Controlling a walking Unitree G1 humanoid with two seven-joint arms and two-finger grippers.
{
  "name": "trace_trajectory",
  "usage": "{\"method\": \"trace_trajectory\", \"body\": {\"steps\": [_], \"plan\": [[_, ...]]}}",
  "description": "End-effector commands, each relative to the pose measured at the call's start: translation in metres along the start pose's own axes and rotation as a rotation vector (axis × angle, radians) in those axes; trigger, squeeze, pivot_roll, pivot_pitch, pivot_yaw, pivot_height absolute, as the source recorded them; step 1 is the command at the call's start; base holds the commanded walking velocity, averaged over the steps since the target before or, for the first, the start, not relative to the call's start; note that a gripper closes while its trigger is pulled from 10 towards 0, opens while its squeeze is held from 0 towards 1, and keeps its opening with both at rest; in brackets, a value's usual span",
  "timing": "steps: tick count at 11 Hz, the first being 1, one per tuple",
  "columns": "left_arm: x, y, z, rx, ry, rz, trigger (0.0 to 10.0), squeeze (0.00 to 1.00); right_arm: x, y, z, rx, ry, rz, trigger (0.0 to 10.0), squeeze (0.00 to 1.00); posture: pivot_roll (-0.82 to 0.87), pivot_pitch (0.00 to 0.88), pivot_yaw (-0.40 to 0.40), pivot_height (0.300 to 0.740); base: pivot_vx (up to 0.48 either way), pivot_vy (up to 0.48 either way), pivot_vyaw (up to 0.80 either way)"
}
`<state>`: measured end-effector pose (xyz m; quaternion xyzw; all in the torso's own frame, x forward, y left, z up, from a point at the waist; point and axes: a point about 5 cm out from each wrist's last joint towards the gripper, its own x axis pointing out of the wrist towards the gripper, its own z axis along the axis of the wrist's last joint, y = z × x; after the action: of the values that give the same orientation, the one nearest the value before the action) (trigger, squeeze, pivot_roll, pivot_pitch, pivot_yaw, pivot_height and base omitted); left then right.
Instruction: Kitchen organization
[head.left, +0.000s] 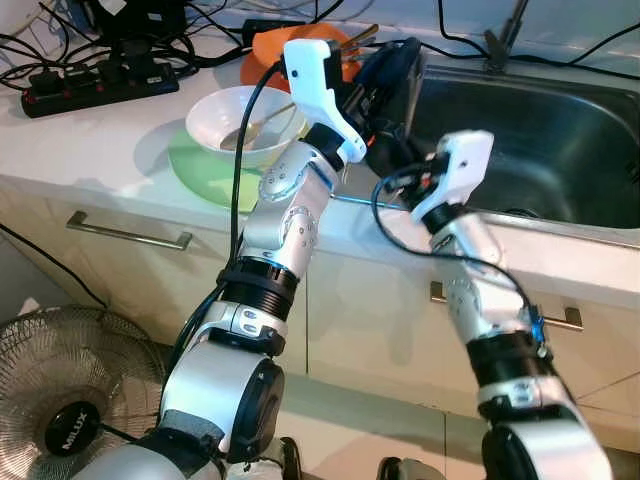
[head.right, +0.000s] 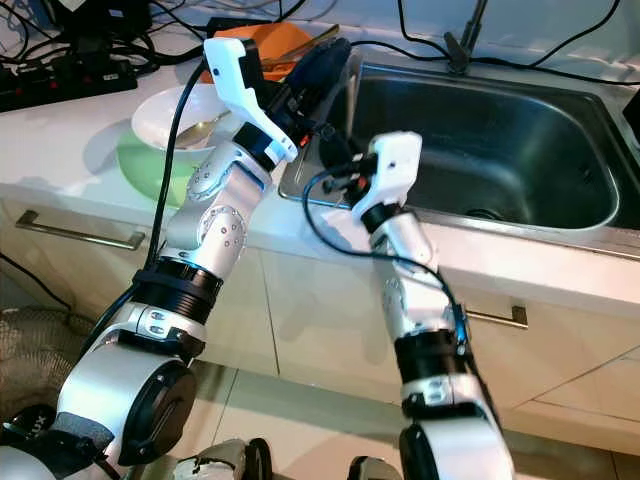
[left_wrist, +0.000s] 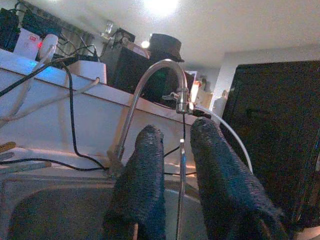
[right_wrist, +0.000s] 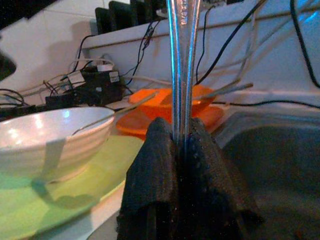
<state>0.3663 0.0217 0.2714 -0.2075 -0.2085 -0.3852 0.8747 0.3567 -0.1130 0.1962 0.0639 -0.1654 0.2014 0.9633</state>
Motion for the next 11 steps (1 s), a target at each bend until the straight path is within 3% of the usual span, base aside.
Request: {"method": "trace_trajectory", "body": {"steps": [1, 2, 3, 4, 5, 6, 9, 11], "plan": [[0.002, -0.017, -0.007, -0.080, -0.031, -0.032, 10.0, 1.00, 0.005, -0.008, 0.011, -0.030, -0.039, -0.034, 0.0, 0.00, 0.02, 0.033, 0.033, 0.740, 0.000, 0.000, 0.00], [0.000, -0.017, -0.006, -0.092, -0.037, -0.034, 10.0, 1.00, 0.010, -0.014, 0.020, -0.033, -0.066, -0.054, 0.0, 0.00, 0.02, 0.036, 0.032, 0.740, 0.000, 0.000, 0.00], [-0.004, -0.014, -0.010, -0.088, -0.021, -0.018, 10.0, 0.00, 0.015, -0.020, 0.026, -0.030, -0.078, -0.079, 0.0, 0.00, 0.02, 0.038, 0.033, 0.740, 0.000, 0.000, 0.00], [-0.013, -0.006, -0.024, -0.031, 0.051, 0.042, 10.0, 0.00, 0.017, -0.027, 0.023, -0.060, -0.056, -0.114, 0.0, 0.00, 0.02, 0.040, 0.034, 0.740, 0.000, 0.000, 0.00], [-0.026, 0.000, -0.041, 0.052, 0.157, 0.075, 10.0, 0.00, 0.016, -0.038, 0.015, -0.074, -0.001, -0.170, 10.0, 0.00, 0.02, 0.043, 0.036, 0.740, 0.000, 0.000, 0.00], [-0.045, 0.001, -0.063, 0.140, 0.280, 0.090, 10.0, 0.00, 0.012, -0.050, 0.003, -0.088, 0.064, -0.219, 10.0, 0.00, 0.03, 0.042, 0.033, 0.740, 0.000, 0.000, 0.00], [-0.069, -0.003, -0.084, 0.122, 0.339, 0.126, 10.0, 0.00, 0.006, -0.070, -0.009, -0.099, 0.129, -0.336, 10.0, 0.00, 0.05, 0.024, 0.027, 0.740, 0.000, 0.000, 0.00], [-0.076, -0.010, -0.093, 0.144, 0.373, 0.121, 10.0, 0.00, 0.009, -0.071, -0.009, -0.112, 0.127, -0.350, 10.0, 0.00, 0.06, 0.015, 0.029, 0.740, 0.000, 0.000, 0.00]]}}
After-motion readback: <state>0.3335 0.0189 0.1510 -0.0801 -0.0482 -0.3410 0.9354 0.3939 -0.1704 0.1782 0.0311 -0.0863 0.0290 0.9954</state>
